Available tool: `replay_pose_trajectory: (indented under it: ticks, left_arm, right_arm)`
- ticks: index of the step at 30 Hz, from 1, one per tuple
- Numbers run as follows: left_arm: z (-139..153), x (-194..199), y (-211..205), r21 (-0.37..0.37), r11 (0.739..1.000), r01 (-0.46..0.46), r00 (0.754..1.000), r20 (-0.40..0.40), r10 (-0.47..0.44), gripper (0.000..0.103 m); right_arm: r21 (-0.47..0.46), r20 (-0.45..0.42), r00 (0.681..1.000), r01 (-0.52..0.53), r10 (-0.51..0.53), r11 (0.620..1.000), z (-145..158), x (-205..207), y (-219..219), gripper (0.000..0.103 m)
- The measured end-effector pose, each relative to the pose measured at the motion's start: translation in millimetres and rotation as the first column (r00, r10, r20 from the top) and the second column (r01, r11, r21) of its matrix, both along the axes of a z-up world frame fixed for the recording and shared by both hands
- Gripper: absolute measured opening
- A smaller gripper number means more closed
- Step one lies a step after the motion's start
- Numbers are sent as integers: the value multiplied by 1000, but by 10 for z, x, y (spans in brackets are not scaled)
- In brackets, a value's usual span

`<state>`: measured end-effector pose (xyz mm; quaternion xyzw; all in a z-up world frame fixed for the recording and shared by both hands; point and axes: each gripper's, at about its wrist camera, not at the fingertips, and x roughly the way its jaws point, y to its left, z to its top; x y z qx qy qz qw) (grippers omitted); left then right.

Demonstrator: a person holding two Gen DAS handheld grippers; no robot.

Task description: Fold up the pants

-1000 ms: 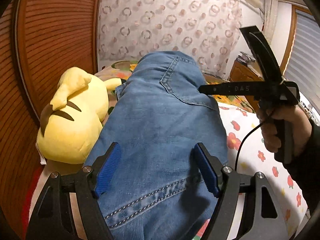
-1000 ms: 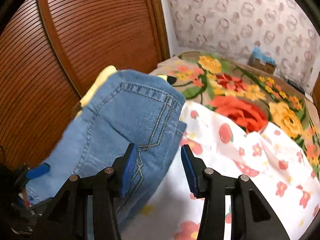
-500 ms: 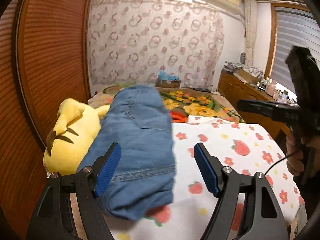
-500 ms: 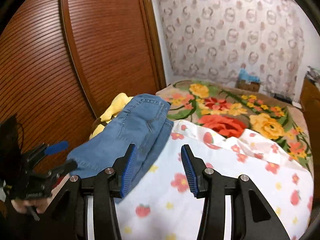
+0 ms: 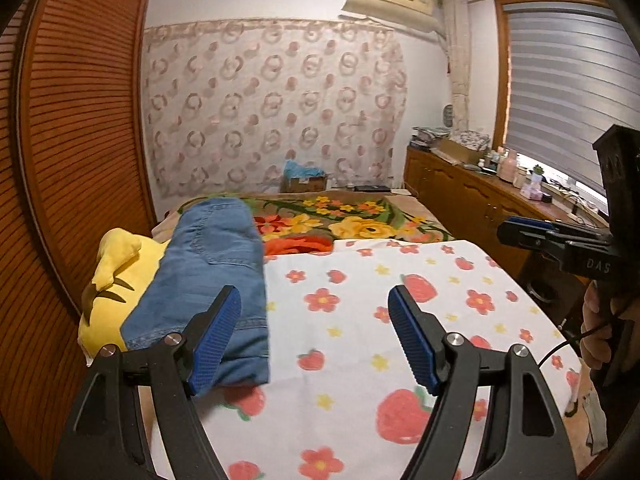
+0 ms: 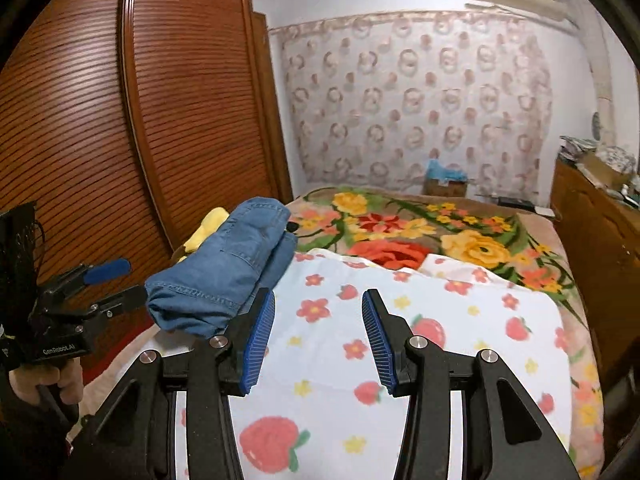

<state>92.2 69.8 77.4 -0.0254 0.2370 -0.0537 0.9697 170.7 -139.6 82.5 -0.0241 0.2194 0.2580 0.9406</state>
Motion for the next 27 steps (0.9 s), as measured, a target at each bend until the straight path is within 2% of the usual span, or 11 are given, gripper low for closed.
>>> replay_pose_trajectory:
  ticks: [3, 8, 9, 12, 14, 16, 22, 27]
  left_arm:
    - [37, -92, -107, -8, 1000, 18, 1000, 7, -17, 78]
    - [89, -230, -244, -30, 999, 44, 999, 24, -43, 83]
    - [103, -259, -270, -33, 998, 50, 998, 27, -49, 89]
    - [140, -331, -347, -21, 999, 46, 998, 38, -45, 93]
    - [166, -381, -390, -5, 999, 37, 998, 45, -36, 103]
    - [193, -433, -428, -2, 999, 38, 998, 50, -38, 103]
    - [298, -599, -507, -14, 999, 40, 996, 80, -39, 103]
    - [360, -637, -557, -4, 1000, 2, 997, 75, -2, 103]
  right_arm:
    - [11, 15, 999, 36, -36, 999, 52, -352, -137, 47]
    - [23, 33, 997, 67, -68, 997, 48, -590, -224, 47]
    - [27, 36, 996, 75, -76, 997, 53, -663, -252, 47]
    - [35, 40, 995, 90, -92, 995, 50, -828, -307, 47]
    - [37, 45, 993, 106, -108, 994, 62, -932, -328, 47]
    - [37, 54, 991, 122, -124, 992, 85, -1037, -333, 47]
    - [49, 81, 984, 158, -161, 986, 160, -1338, -359, 58]
    - [35, 106, 975, 195, -198, 980, 230, -1540, -356, 60]
